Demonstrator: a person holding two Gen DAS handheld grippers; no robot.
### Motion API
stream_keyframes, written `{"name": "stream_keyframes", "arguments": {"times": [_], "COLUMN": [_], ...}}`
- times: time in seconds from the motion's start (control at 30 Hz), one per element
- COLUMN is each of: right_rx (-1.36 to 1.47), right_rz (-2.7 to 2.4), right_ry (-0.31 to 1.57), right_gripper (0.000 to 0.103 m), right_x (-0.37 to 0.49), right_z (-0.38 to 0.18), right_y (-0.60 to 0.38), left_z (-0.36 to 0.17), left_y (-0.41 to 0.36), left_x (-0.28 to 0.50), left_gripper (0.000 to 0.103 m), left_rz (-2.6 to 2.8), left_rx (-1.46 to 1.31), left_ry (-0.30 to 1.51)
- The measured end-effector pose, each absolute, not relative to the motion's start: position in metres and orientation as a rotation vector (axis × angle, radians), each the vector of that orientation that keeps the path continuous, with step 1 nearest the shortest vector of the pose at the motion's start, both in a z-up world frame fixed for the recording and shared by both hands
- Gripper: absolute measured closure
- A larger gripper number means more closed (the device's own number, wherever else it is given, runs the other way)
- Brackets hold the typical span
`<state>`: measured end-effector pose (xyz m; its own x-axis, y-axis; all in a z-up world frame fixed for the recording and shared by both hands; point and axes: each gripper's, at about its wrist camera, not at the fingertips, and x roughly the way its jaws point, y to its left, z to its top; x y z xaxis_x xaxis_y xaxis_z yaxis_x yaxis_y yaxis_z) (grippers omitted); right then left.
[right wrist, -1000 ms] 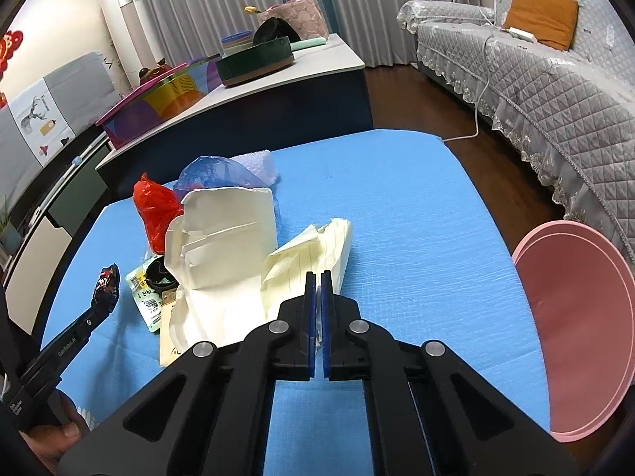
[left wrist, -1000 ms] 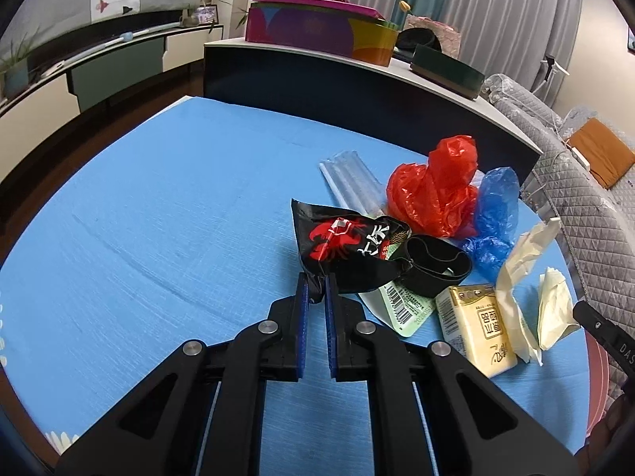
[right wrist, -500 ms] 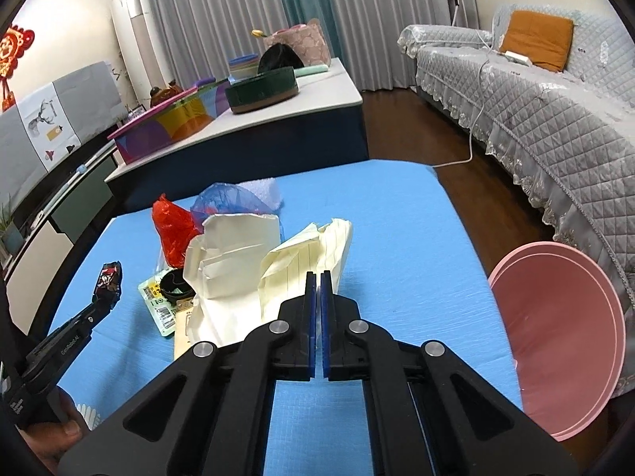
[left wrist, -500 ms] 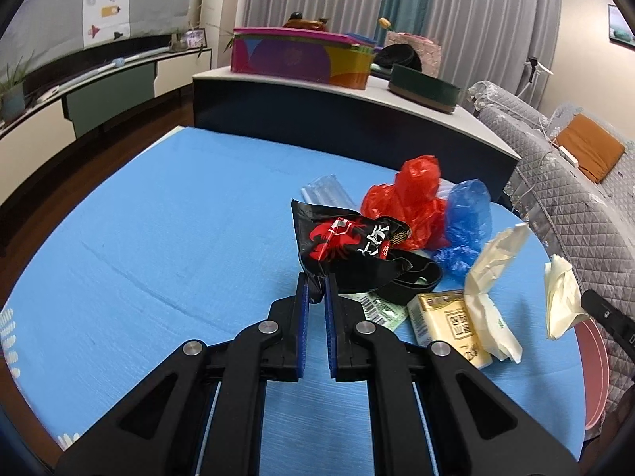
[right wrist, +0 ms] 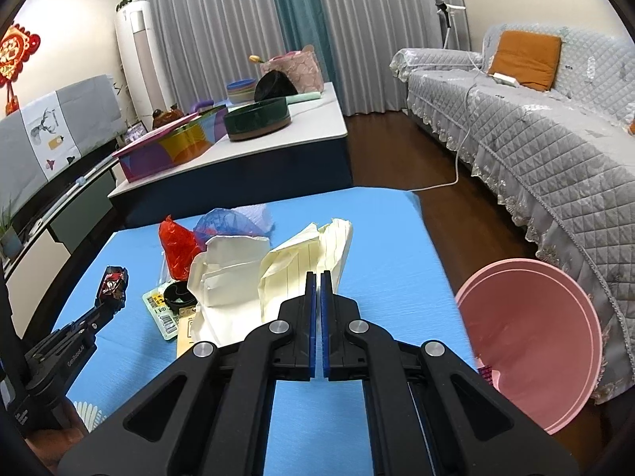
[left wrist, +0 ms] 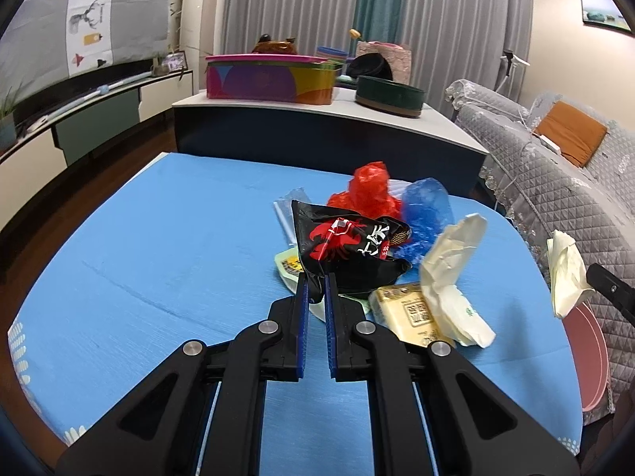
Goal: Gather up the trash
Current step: 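Carry the snack wrapper with left tool while right tool carries tissue to basin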
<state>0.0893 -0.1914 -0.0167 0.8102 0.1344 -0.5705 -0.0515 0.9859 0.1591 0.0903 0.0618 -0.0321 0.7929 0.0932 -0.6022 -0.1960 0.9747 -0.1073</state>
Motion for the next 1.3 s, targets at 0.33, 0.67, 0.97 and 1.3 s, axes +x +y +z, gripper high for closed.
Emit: {"name": "stream_keyframes", "arguments": {"times": [0.33, 0.67, 0.97, 1.3], "right_rx": [0.152, 0.171, 0.18, 0.205], "right_rz": [0.057, 0.013, -0.026, -0.087], "right_ry": [0.591, 0.579, 0.565, 0.56], "right_gripper": [0.101, 0.101, 0.101, 0.101], "right_x": [0.075, 0.067, 0.061, 0.052], "right_z": [-0.009, -0.007, -0.005, -0.005], "right_y": [-0.217, -0.242, -0.264, -0.297], "left_z": [-0.024, -0.022, -0.023, -0.025], "left_y": [0.035, 0.005, -0.026, -0.069], "left_x": [0.086, 0.091, 0.094, 0.096], "left_gripper": [0.095, 0.095, 0.095, 0.095], "left_rz": [0.097, 0.034, -0.015, -0.088], "left_rx": [-0.138, -0.111, -0.084, -0.046], "left_ry": [0.617, 0.609, 0.61, 0.613]}}
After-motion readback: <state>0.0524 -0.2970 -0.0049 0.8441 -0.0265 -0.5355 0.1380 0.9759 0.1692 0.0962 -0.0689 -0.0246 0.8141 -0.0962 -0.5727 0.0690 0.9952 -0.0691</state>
